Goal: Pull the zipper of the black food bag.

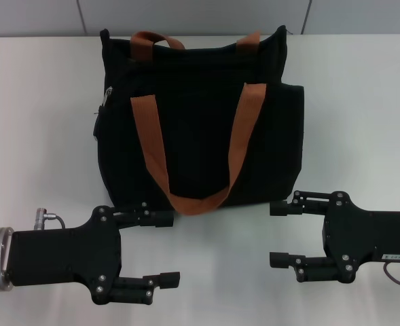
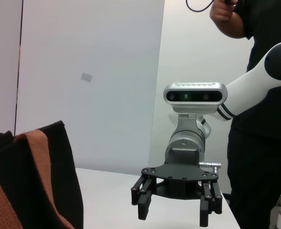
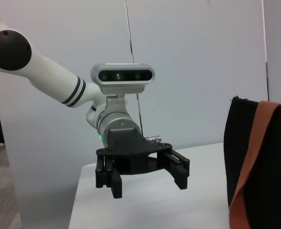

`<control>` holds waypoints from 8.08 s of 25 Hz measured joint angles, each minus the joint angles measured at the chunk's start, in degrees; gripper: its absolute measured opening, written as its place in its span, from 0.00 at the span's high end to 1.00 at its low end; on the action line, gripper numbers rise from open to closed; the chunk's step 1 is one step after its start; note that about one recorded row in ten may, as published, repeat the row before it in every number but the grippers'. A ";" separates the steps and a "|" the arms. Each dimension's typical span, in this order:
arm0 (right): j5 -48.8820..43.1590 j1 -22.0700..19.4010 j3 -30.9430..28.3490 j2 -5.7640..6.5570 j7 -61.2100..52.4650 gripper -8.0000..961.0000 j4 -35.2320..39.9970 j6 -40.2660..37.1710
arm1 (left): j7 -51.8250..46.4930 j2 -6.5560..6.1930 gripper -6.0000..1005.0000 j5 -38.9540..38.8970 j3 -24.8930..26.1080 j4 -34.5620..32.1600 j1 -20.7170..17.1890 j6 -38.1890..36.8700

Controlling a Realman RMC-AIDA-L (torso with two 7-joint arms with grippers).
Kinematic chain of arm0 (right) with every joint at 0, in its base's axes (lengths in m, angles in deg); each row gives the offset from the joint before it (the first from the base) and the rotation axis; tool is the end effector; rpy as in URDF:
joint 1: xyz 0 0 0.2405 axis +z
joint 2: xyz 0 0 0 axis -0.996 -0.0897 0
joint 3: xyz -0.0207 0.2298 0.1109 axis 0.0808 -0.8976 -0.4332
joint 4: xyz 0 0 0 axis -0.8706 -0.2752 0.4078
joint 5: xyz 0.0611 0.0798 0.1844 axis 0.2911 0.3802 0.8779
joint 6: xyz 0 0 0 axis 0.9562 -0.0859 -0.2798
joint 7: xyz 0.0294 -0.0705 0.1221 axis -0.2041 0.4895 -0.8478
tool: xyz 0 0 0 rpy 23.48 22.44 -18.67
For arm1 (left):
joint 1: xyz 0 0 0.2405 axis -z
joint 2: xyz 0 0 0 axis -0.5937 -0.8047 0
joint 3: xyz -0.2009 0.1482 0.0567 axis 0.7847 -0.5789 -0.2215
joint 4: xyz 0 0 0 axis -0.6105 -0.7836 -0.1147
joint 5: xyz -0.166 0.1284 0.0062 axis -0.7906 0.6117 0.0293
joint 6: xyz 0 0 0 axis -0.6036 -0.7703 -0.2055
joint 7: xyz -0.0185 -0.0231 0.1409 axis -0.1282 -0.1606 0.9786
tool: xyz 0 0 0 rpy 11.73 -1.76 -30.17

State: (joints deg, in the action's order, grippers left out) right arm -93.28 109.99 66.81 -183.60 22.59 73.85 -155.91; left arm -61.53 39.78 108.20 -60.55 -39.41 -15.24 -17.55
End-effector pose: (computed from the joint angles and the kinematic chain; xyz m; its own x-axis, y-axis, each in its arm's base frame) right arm 0.2721 0.2544 -0.0254 0.8021 -0.1054 -0.5877 -0.1574 -0.9868 -0.0378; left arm -0.2729 0.2376 -0.0196 0.7727 0.1044 0.6261 0.1306 -0.9914 0.0042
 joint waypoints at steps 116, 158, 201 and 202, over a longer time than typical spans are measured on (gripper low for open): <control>13.48 26.63 10.84 1.42 -63.49 0.30 6.97 13.69 | 13.60 1.42 0.97 -12.05 20.66 -0.79 3.41 16.45; 3.15 38.28 18.97 0.18 -79.78 0.58 9.45 24.14 | 12.64 1.40 0.97 -12.04 20.71 -0.79 3.78 16.57; 3.48 38.13 23.18 -0.26 -79.99 0.70 10.06 27.33 | 10.34 1.33 0.97 -12.04 20.70 -1.37 5.87 14.81; 3.50 38.03 23.20 -0.26 -79.94 0.70 10.11 27.33 | 10.23 1.25 0.97 -12.04 20.74 -1.40 5.67 14.82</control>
State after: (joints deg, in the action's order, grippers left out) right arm -89.78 148.03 90.00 -183.86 -57.35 83.95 -128.58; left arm -51.30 41.04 96.16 -39.81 -40.81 -9.57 -2.73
